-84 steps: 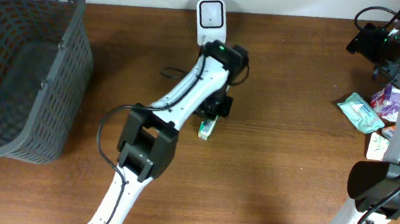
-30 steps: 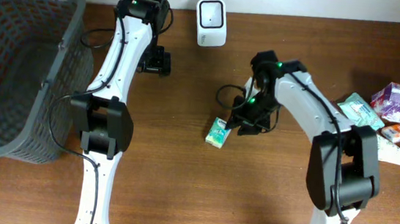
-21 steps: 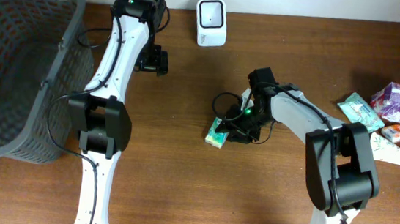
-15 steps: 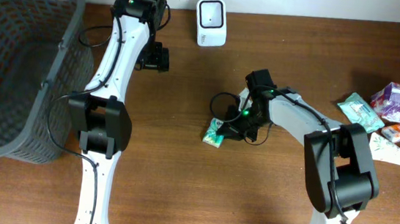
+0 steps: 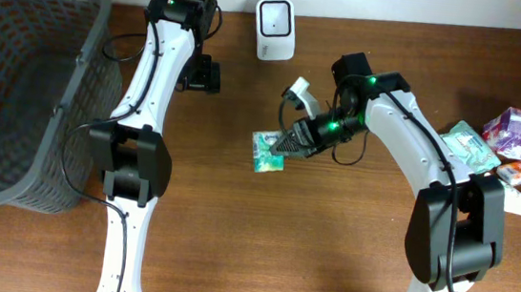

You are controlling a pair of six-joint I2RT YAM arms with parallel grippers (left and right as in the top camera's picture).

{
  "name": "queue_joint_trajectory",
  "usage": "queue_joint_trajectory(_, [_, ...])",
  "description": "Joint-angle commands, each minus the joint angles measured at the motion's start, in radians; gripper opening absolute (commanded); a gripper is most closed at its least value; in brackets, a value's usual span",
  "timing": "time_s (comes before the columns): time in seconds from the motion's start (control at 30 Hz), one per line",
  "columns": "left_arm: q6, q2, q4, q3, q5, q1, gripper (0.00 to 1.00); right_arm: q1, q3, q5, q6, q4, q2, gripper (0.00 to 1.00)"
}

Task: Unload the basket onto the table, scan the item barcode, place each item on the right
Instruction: 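Raise the tissue pack to the scanner face with the right gripper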

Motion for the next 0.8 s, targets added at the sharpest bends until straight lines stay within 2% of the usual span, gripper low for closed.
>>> queue_joint_trajectory(0.0, [-0.010,-0.014,-0.002,-0.006,-0.007,0.005,0.99,0.004,0.011,-0.182,-0.046,-0.002,-0.018,0.04])
queue_joint_trajectory(0.1, [-0.010,-0.014,-0.001,-0.006,-0.007,0.005,0.99,-0.003,0.011,-0.389,-0.046,0.032,-0.018,0.04])
queue_joint_trajectory(0.17, [-0.010,-0.014,-0.001,-0.006,-0.007,0.005,0.99,-0.035,0.011,-0.499,-0.028,0.130,-0.018,0.04])
queue_joint_trajectory(0.23, [-0.010,-0.014,-0.001,-0.006,-0.007,0.005,0.99,-0.087,0.011,-0.520,0.084,0.249,-0.017,0.04])
queue_joint_trajectory(0.37, [-0.010,-0.014,-0.002,-0.006,-0.007,0.005,0.99,-0.192,0.011,-0.519,0.467,0.658,-0.017,0.04])
queue_joint_trajectory(0.43, [-0.010,-0.014,-0.001,-0.006,-0.007,0.005,0.99,-0.213,0.011,-0.520,0.601,0.803,-0.017,0.04])
queue_joint_trajectory(0.47, [-0.010,-0.014,-0.001,-0.006,-0.007,0.005,0.99,-0.213,0.011,-0.520,0.646,0.848,-0.017,0.04])
queue_joint_trajectory(0.6, [-0.010,-0.014,-0.001,-0.006,-0.007,0.005,0.99,-0.182,0.010,-0.510,0.651,0.839,-0.011,0.04])
queue_joint_trajectory(0.63, [-0.010,-0.014,-0.001,-0.006,-0.007,0.005,0.99,-0.169,0.010,-0.482,0.652,0.835,-0.011,0.04])
queue_joint_trajectory(0.7, [-0.010,-0.014,-0.001,-0.006,-0.007,0.005,0.99,-0.138,0.010,-0.238,0.651,0.708,-0.011,0.04])
queue_joint_trajectory(0.73, [-0.010,-0.014,-0.002,-0.006,-0.007,0.005,0.99,-0.112,0.010,0.007,0.652,0.587,-0.011,0.04])
queue_joint_trajectory(0.77, [-0.010,-0.014,-0.002,-0.006,-0.007,0.005,0.99,-0.042,0.010,0.404,0.652,0.436,-0.011,0.04])
